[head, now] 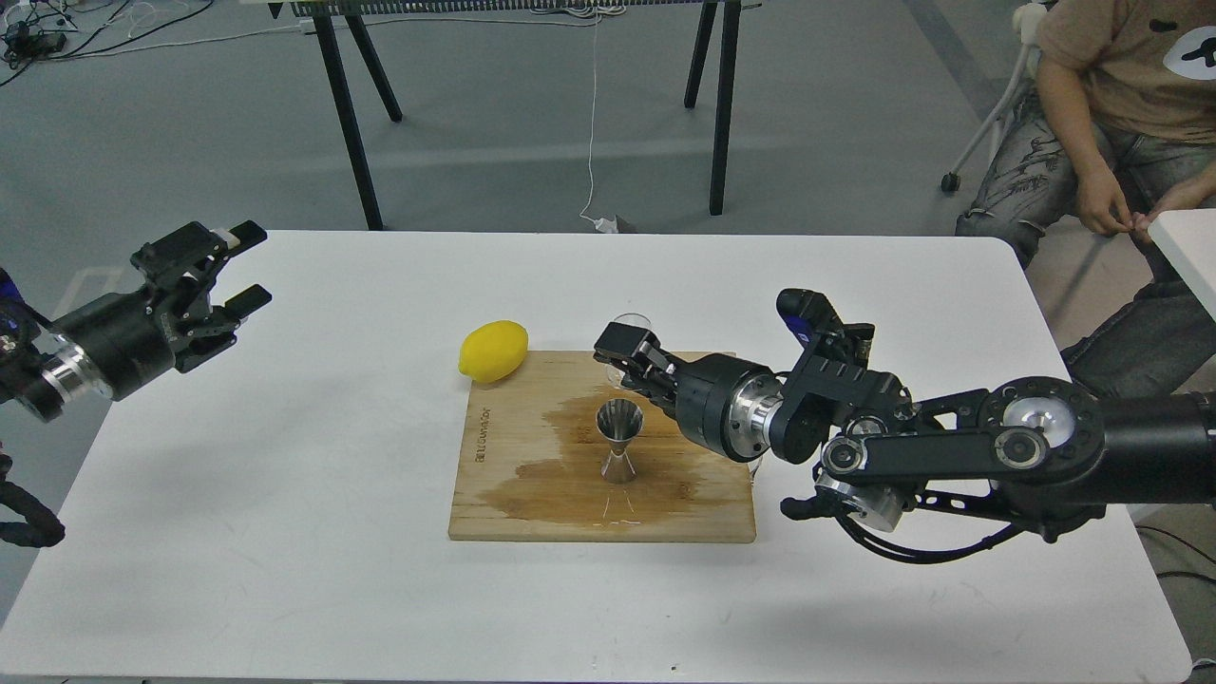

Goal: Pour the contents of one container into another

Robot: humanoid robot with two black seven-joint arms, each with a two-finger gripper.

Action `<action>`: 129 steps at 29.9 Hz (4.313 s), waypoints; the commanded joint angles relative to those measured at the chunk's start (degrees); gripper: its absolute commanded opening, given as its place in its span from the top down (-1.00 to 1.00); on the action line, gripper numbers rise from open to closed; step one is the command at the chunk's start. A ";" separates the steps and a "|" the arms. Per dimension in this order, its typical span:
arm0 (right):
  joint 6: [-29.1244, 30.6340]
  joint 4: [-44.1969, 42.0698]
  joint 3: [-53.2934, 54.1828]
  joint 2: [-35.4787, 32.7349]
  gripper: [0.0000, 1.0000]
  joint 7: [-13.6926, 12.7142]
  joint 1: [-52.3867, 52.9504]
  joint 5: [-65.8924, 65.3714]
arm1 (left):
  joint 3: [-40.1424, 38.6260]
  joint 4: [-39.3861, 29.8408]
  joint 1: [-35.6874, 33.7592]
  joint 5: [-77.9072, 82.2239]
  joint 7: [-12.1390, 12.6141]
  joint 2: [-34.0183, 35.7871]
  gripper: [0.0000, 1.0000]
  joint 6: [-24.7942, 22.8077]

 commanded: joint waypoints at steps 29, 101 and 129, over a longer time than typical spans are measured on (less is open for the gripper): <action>-0.09 -0.28 -5.64 -0.12 0.03 2.72 1.40 -12.54 | 0.00 0.00 0.03 0.01 0.00 0.00 -0.88 0.00; 8.34 -38.16 83.83 5.68 0.00 4.48 -51.51 69.02 | 0.09 0.00 1.09 0.18 0.00 -1.05 -0.88 0.00; 9.31 -38.51 81.89 8.23 -0.52 4.57 -50.28 67.00 | 0.09 0.00 1.00 0.18 0.00 -1.84 -0.88 0.00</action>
